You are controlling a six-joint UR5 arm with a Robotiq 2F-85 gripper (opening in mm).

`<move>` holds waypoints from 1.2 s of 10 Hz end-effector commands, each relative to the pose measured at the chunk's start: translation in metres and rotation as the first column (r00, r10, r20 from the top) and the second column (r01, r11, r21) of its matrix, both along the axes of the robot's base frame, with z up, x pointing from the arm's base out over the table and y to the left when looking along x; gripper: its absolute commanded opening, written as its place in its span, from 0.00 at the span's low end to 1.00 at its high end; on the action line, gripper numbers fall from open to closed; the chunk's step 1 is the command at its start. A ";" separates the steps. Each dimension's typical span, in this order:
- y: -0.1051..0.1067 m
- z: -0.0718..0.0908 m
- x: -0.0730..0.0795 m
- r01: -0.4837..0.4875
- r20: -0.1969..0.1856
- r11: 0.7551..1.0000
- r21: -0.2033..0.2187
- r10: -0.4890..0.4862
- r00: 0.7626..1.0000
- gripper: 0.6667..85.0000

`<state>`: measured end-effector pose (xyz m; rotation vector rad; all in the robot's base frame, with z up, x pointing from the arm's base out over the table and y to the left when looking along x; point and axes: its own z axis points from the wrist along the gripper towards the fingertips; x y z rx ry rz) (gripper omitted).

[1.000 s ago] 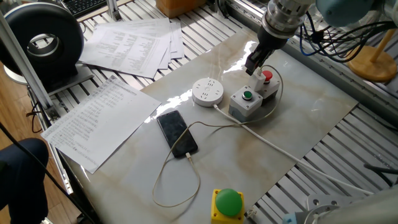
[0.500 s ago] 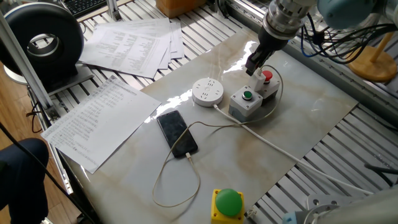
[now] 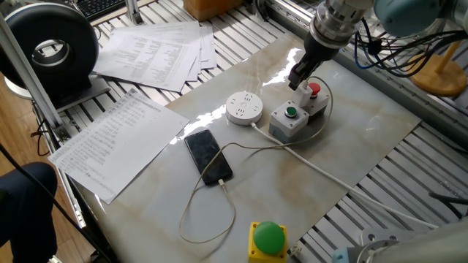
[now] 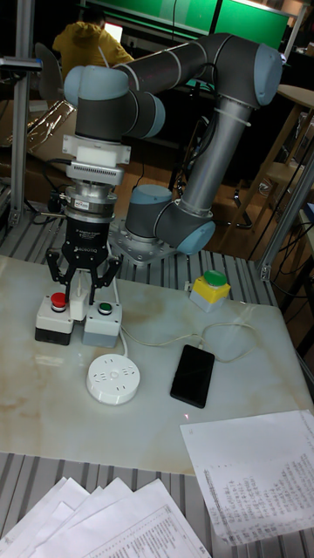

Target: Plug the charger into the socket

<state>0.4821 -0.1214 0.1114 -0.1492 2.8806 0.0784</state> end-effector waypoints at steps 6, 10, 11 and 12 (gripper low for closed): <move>0.002 -0.002 0.002 0.012 0.020 1.000 0.021 -0.012 1.000 0.49; 0.002 -0.004 0.002 0.017 0.024 1.000 0.021 -0.017 1.000 0.44; 0.002 -0.004 0.002 0.019 0.024 1.000 0.022 -0.020 1.000 0.42; 0.002 -0.005 0.002 0.024 0.022 0.999 0.022 -0.024 0.999 0.38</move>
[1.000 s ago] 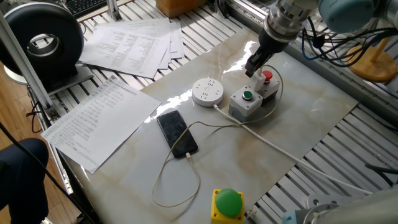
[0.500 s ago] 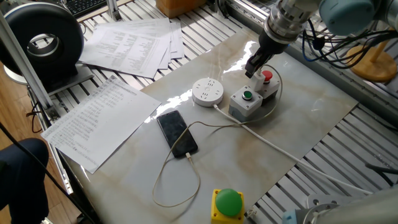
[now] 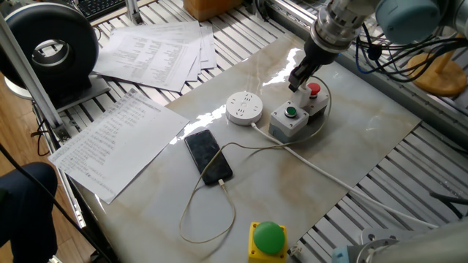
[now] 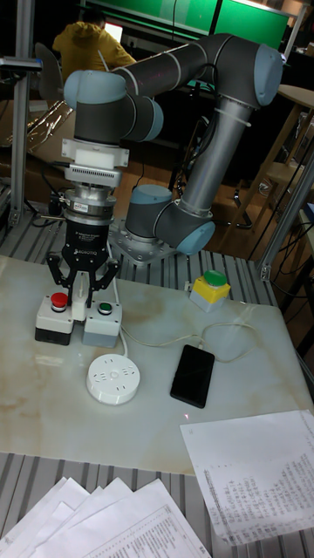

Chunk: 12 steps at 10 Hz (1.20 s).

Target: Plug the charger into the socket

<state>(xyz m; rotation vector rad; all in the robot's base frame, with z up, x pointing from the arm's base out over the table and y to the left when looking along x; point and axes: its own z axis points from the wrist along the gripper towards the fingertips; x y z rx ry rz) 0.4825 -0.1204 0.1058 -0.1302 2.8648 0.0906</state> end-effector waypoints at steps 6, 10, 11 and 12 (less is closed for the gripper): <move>0.002 0.004 0.005 0.052 0.002 0.998 0.020 -0.052 0.999 0.15; 0.006 0.017 0.013 0.053 -0.007 0.999 0.014 -0.053 0.999 0.00; 0.006 0.027 0.020 0.037 0.004 0.999 -0.004 -0.037 0.999 0.00; 0.002 0.037 0.026 -0.008 0.009 0.999 -0.048 0.009 1.000 0.00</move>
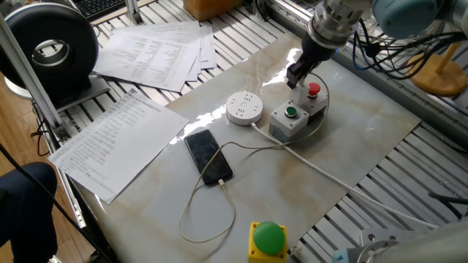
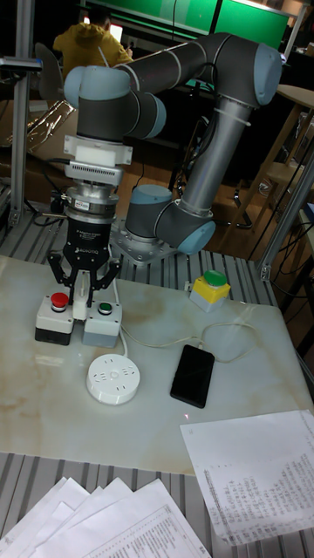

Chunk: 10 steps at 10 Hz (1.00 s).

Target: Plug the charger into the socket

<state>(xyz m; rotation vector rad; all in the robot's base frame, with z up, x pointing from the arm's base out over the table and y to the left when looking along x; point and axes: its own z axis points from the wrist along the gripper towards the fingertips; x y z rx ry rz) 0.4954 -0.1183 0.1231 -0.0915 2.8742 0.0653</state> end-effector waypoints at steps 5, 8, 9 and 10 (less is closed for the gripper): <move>0.037 0.066 0.032 -0.310 -0.040 0.945 -0.109 0.307 0.951 0.00; 0.062 0.062 0.067 -0.433 -0.021 0.882 -0.187 0.437 0.899 0.00; 0.072 0.056 0.073 -0.462 -0.028 0.866 -0.190 0.466 0.884 0.00; 0.083 0.043 0.079 -0.493 -0.034 0.848 -0.193 0.497 0.867 0.00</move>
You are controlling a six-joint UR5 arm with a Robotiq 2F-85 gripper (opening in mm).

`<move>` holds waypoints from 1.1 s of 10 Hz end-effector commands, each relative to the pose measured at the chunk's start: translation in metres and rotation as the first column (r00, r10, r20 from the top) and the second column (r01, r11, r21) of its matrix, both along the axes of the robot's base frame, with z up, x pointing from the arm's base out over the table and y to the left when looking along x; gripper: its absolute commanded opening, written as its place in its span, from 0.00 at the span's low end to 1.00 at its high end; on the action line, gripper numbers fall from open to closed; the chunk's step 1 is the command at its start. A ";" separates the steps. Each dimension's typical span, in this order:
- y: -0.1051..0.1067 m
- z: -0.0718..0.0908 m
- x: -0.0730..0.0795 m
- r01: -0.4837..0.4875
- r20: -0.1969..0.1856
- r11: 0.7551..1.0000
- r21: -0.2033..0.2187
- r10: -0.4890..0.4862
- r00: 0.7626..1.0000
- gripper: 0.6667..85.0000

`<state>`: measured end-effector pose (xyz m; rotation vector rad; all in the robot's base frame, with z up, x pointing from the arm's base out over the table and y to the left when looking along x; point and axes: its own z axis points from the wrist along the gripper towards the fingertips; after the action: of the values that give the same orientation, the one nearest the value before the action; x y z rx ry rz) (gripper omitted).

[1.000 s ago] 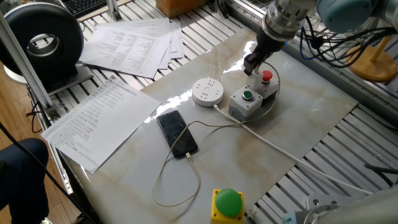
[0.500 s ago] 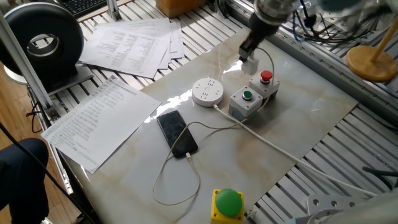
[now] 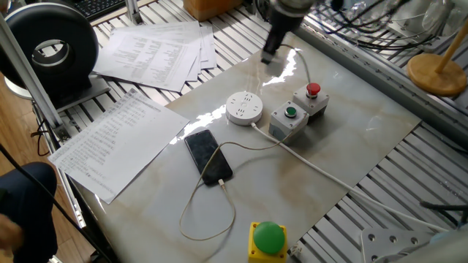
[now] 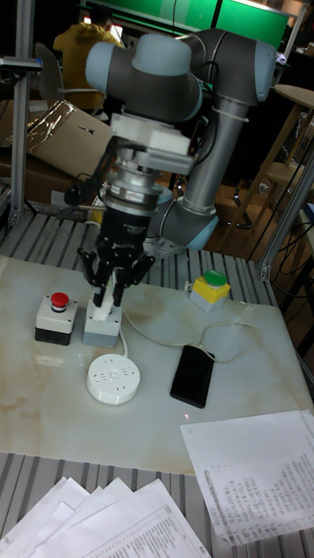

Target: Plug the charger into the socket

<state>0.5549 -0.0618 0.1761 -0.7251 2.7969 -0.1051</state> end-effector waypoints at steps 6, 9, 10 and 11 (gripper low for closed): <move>0.047 -0.036 0.011 -0.135 -0.045 0.990 -0.028 0.133 0.990 0.00; 0.053 -0.037 0.008 -0.087 -0.053 0.996 0.007 0.087 0.995 0.00; 0.058 -0.037 0.008 -0.069 -0.055 0.997 0.029 0.071 0.996 0.00; 0.058 -0.037 0.006 -0.059 -0.060 0.998 0.033 0.061 0.996 0.00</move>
<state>0.5627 -0.0118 0.1389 -0.8718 2.8095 -0.0798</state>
